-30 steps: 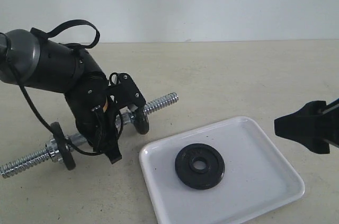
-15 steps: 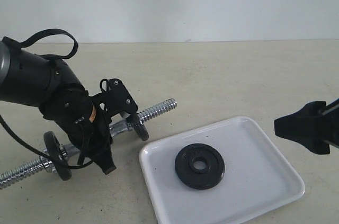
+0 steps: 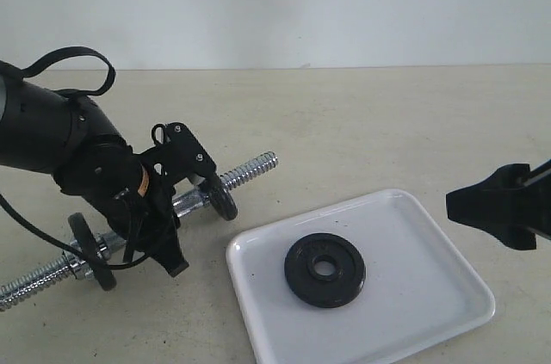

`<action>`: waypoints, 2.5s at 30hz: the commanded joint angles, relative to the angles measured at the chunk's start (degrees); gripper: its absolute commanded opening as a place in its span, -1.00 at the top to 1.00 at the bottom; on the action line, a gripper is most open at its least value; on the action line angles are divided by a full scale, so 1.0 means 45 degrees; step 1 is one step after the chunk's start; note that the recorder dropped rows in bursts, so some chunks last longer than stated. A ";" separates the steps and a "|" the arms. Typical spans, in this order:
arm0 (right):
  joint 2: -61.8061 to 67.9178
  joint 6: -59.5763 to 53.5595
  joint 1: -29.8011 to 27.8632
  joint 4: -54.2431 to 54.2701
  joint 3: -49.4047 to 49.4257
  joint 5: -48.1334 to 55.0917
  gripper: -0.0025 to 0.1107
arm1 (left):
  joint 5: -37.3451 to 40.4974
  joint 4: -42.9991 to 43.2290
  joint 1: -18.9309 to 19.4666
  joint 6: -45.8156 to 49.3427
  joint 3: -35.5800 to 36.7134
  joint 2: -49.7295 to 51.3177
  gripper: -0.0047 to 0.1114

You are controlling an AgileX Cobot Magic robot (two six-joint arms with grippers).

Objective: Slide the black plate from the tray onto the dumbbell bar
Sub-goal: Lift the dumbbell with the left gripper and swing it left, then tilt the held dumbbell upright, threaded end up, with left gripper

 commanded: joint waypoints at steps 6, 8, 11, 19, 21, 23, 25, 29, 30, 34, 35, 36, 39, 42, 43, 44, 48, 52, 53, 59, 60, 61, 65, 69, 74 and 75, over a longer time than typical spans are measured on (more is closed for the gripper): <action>-0.0028 -0.0094 0.0017 -0.0021 0.0061 -0.0132 -0.12 | -0.0969 -0.0342 0.0035 -0.0174 0.0309 0.0448 -0.10; -0.0028 -0.0094 0.0017 -0.0021 0.0061 -0.0132 -0.12 | -0.1233 -0.0342 0.0035 -0.0174 0.0309 0.0448 -0.10; -0.0028 -0.0122 0.0017 -0.0021 0.0061 -0.0207 -0.12 | -0.1843 -0.0342 0.0035 -0.0174 0.0309 0.0448 -0.08; -0.0028 -0.0122 0.0017 -0.0021 0.0061 -0.0233 -0.12 | -0.1809 0.0001 0.0035 -0.0174 0.0309 0.0888 0.39; -0.0028 -0.0122 0.0017 -0.0021 0.0061 -0.0233 -0.12 | -0.1368 0.0060 0.0035 -0.0149 0.0309 0.1113 0.58; -0.0028 -0.0122 0.0017 -0.0021 0.0061 -0.0233 -0.12 | -0.0696 0.0585 0.0035 -0.0149 0.0309 0.1346 0.70; -0.0028 -0.0149 0.0017 -0.0021 0.0061 -0.0235 -0.12 | -0.0225 0.0728 0.0035 -0.0149 0.0309 0.1501 0.71; -0.0028 -0.0149 0.0017 -0.0021 0.0061 -0.0235 -0.12 | -0.0115 0.0728 0.0035 -0.0149 0.0309 0.1501 0.84; -0.0028 -0.0150 0.0017 -0.0021 0.0061 -0.0259 -0.12 | -0.0115 0.0677 0.0035 -0.0149 0.0309 0.1501 0.84; -0.0028 -0.0302 0.0017 -0.0021 0.0061 -0.0317 -0.12 | -0.0143 0.0568 0.0035 -0.0149 0.0309 0.1501 0.84; -0.0028 -0.0302 0.0017 -0.0021 0.0061 -0.0317 -0.12 | -0.0198 0.0503 0.0035 -0.0149 0.0309 0.1501 0.84; -0.0028 -0.0302 0.0017 0.0008 0.0061 -0.0317 -0.12 | -0.0265 0.0378 0.0035 -0.0149 0.0309 0.1465 0.84; -0.0028 -0.0302 0.0017 0.0213 0.0061 -0.0317 -0.12 | -0.0742 -0.0185 0.0035 -0.0149 0.0309 0.1233 0.84; -0.0028 -0.0302 0.0017 0.0291 0.0061 -0.0317 -0.12 | -0.1157 -0.0662 0.0035 -0.0088 0.0309 0.0723 0.84; -0.0028 -0.0302 0.0017 0.0291 0.0061 -0.0317 -0.12 | -0.1207 -0.0713 0.0035 -0.0020 0.0309 0.0508 0.84; -0.0028 -0.0302 0.0017 0.0291 0.0061 -0.0317 -0.12 | -0.1207 -0.0713 0.0035 -0.0020 0.0325 0.0271 0.84; -0.0028 -0.0396 0.0017 0.0295 0.0061 -0.0340 -0.12 | -0.0954 -0.0713 0.0035 0.0359 0.0591 -0.0624 0.84; -0.0028 -0.0396 0.0017 0.0342 0.0061 -0.0340 -0.12 | -0.1155 -0.0713 0.0035 0.0519 0.1308 -0.1420 0.84; -0.0028 -0.0396 0.0017 0.0342 0.0061 -0.0340 -0.12 | -0.1335 -0.0663 0.0035 0.0519 0.1525 -0.1580 0.84; -0.0028 -0.0595 0.0017 0.0756 0.0061 -0.0340 -0.12 | -0.2884 -0.0670 0.0035 0.0559 0.2720 -0.2253 0.84; -0.0028 -0.0737 0.0017 0.0888 0.0061 -0.0340 -0.12 | -0.3103 -0.0670 0.0035 0.0559 0.2849 -0.2325 0.84; -0.0028 -0.0858 0.0017 0.0998 0.0061 -0.0340 -0.12 | -0.3330 -0.0670 0.0035 0.0506 0.2957 -0.2433 0.84; -0.0028 -0.1430 0.0017 0.1452 0.0061 -0.0340 -0.12 | -0.4011 -0.0771 0.0035 0.0396 0.3134 -0.2749 0.84; -0.0028 -0.2608 0.0017 0.2389 0.0061 -0.0340 -0.12 | -0.4309 -0.0906 0.0035 0.0361 0.3134 -0.3042 0.84; -0.0028 -0.4446 0.0017 0.3973 0.0061 -0.0186 -0.12 | -0.4386 -0.0906 0.0035 0.0361 0.3162 -0.3361 0.84; -0.0028 -0.4841 0.0017 0.4307 0.0061 -0.0132 -0.12 | -0.4386 -0.0936 0.0035 0.0361 0.3162 -0.3414 0.84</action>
